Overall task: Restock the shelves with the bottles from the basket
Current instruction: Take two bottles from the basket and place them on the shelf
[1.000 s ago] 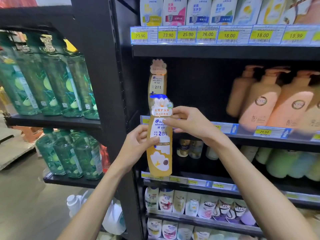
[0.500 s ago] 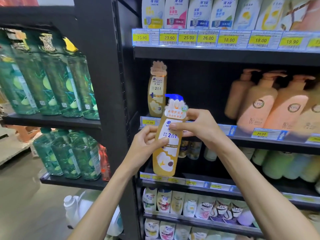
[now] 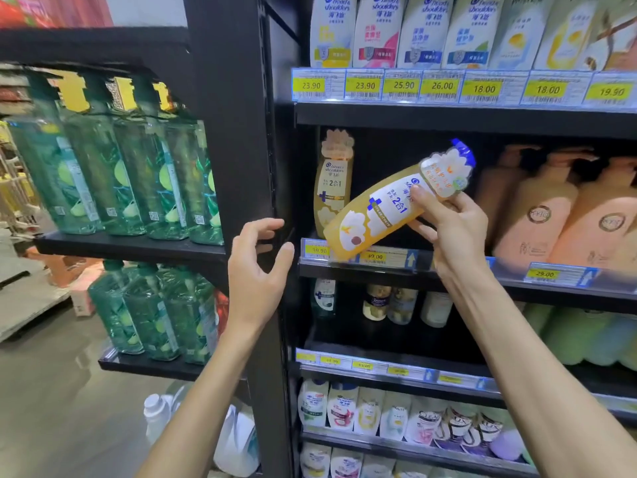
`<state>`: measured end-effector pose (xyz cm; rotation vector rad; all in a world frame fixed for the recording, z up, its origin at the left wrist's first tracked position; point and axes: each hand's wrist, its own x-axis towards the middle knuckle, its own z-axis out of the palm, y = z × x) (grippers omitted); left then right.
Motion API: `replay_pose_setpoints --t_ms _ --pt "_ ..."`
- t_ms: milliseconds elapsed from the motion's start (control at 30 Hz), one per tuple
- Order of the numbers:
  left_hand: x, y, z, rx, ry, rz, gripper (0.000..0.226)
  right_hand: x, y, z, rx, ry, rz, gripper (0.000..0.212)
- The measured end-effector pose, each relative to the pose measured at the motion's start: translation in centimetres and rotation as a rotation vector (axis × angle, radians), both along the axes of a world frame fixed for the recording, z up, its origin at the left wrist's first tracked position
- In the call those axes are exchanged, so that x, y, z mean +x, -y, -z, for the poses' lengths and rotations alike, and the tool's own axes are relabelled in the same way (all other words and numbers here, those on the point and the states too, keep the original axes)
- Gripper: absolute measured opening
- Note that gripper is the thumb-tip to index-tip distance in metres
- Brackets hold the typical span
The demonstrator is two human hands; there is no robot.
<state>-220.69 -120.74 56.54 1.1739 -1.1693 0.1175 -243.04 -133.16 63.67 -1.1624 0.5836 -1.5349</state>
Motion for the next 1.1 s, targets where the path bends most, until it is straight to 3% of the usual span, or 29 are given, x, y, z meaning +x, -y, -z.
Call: replay_pose_setpoints --t_ms 200,433,600,1100 --pt "1.3 1.3 0.0 -0.131 0.255 -0.361 0.048 2.3 0.6 0.2 0.009 0.117 0.074 0.035" --pt "3.2 4.4 3.0 -0.109 0.488 -0.498 0.07 4.4 1.5 0.5 -0.141 -0.111 0.165 0.043" --pt "4.7 6.3 4.4 -0.146 0.503 -0.519 0.075 5.4 2.2 -0.2 -0.23 -0.356 0.192 0.038" --pt "5.9 7.3 5.2 -0.191 0.586 -0.567 0.069 9.3 3.4 -1.8 -0.282 -0.604 0.18 0.049"
